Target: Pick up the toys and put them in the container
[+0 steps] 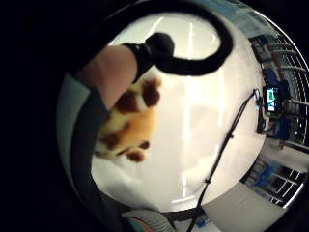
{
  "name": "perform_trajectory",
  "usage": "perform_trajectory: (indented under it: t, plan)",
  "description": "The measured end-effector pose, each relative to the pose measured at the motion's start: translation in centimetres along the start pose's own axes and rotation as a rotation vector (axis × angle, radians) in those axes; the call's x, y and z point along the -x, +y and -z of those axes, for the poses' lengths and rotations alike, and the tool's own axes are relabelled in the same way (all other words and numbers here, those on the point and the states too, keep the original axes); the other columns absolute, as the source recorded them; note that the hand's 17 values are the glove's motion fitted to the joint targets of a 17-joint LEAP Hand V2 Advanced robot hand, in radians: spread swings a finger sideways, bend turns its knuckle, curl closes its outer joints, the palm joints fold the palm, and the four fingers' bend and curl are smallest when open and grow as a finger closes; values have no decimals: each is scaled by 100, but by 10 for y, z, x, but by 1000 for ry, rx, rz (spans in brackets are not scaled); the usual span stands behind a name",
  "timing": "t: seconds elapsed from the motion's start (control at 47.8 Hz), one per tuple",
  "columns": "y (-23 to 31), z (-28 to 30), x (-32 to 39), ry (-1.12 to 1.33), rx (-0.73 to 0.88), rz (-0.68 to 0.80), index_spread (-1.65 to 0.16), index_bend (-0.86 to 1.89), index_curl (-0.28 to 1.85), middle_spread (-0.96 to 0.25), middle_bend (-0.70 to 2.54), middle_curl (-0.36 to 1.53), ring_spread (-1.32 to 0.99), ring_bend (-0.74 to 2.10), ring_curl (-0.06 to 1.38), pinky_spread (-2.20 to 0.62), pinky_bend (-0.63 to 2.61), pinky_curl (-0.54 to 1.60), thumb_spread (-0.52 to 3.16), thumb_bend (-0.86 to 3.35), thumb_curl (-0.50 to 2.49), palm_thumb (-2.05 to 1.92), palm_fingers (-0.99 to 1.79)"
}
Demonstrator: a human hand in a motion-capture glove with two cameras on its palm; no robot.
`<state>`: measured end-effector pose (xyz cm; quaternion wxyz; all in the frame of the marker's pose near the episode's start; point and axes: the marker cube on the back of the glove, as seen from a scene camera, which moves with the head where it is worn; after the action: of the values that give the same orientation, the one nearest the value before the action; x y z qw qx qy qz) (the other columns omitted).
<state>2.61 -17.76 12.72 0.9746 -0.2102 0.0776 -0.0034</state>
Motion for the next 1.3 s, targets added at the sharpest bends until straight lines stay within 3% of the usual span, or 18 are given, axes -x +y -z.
perform_trajectory:
  t: [0.356, 0.46, 0.481, 0.544, 0.899, 0.983, 1.171, 1.297]
  plan:
    - [-2, -15, 0, 62, -27, -13, -42, 19, 33, -18, 15, 21, -19, 60, 31, 3, 102, 39, 120, -1, 29, 4, 16]
    - [-4, -19, 9, 30, -123, -3, -42, 16, 32, -23, 42, 30, -29, 72, 33, -4, 87, 33, 125, 2, 32, 13, 43]
    - [-4, -19, 9, 20, -149, -2, -41, 14, 31, -24, 55, 34, -33, 80, 36, -11, 85, 33, 127, 5, 34, 17, 61]
    - [-6, -18, 10, -3, -207, -5, -40, 10, 28, -27, 60, 37, -38, 95, 39, -22, 88, 33, 124, 12, 40, 33, 78]
    - [-11, -10, 15, -68, -227, 33, -37, 41, 48, -31, 84, 56, -51, 102, 52, -41, 88, 40, 83, 17, 64, 60, 92]
    - [-15, 25, 8, -27, -297, 26, -36, 46, 53, -31, 86, 60, -53, 104, 54, -42, 87, 41, 76, 16, 68, 60, 90]
    - [-18, 177, -29, 80, -577, -30, -34, 53, 63, -30, 91, 68, -55, 106, 58, -43, 90, 43, 64, 14, 76, 60, 87]
    - [-23, 235, -28, 95, -646, 20, -33, 56, 69, -29, 92, 72, -55, 108, 61, -44, 92, 45, 59, 12, 80, 60, 84]
